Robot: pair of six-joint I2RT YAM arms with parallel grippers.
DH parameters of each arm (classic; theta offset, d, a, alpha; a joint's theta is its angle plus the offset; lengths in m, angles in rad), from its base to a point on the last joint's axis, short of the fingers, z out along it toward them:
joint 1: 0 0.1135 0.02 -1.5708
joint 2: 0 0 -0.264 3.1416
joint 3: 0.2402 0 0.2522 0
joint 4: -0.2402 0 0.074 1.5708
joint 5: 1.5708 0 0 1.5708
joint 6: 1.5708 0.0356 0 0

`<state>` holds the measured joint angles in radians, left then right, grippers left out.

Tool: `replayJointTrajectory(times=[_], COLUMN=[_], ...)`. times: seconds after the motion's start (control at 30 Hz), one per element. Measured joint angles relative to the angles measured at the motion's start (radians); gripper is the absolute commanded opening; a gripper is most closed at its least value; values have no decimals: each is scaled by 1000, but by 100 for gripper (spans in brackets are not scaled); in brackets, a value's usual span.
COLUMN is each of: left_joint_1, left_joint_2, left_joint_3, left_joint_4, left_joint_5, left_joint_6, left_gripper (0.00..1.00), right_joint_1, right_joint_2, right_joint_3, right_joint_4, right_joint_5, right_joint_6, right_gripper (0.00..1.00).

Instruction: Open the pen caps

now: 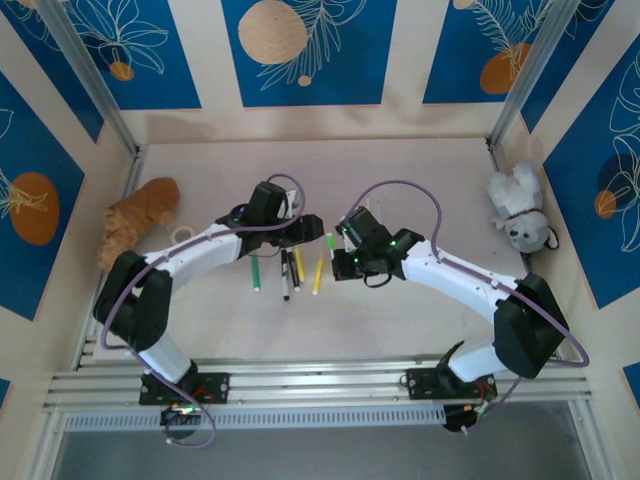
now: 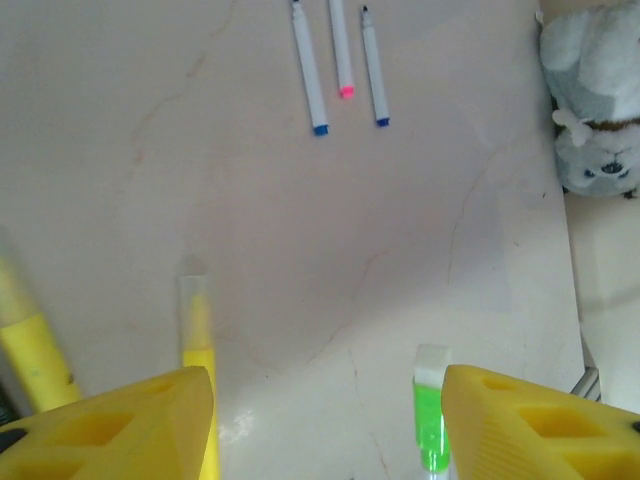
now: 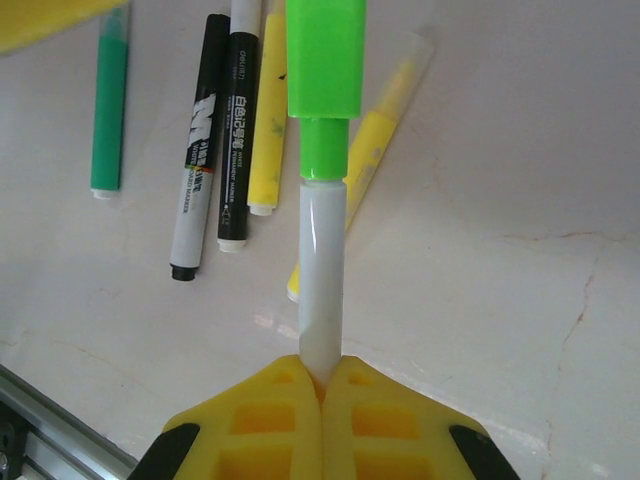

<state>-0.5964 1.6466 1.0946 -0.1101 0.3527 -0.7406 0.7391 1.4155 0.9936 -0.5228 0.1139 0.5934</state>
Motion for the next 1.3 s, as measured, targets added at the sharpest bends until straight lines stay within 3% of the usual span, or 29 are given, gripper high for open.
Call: replayJointTrajectory(times=[0.67,0.9,1.07,1.1,1.23,1.3], left_joint_1=[-38,-41,-41,-41,-41,-42], left_joint_2=[60,62,65,65,67,70], left_joint_3=[32,32,32,32,32,32], left_joint_4=[74,100,103,103,103,103], left_joint_5=[34,44,40,40,40,40], left_joint_6=[-64,-68,-70,-70,-70,-70], left_gripper=[29,0,0,0,0,0], right_joint_1=[0,1,1,1,-3,-4], right_joint_2=[0,8,18,18,19,23], right_joint_3=[0,0,0,0,0,0], right_joint_4=[47,60,67,67,68,79], right_joint_5=[-36,-36,-36,-36,-37,-37], right_joint_6=[0,0,0,0,-5,-4], right_gripper=[0,0,0,2,30,33])
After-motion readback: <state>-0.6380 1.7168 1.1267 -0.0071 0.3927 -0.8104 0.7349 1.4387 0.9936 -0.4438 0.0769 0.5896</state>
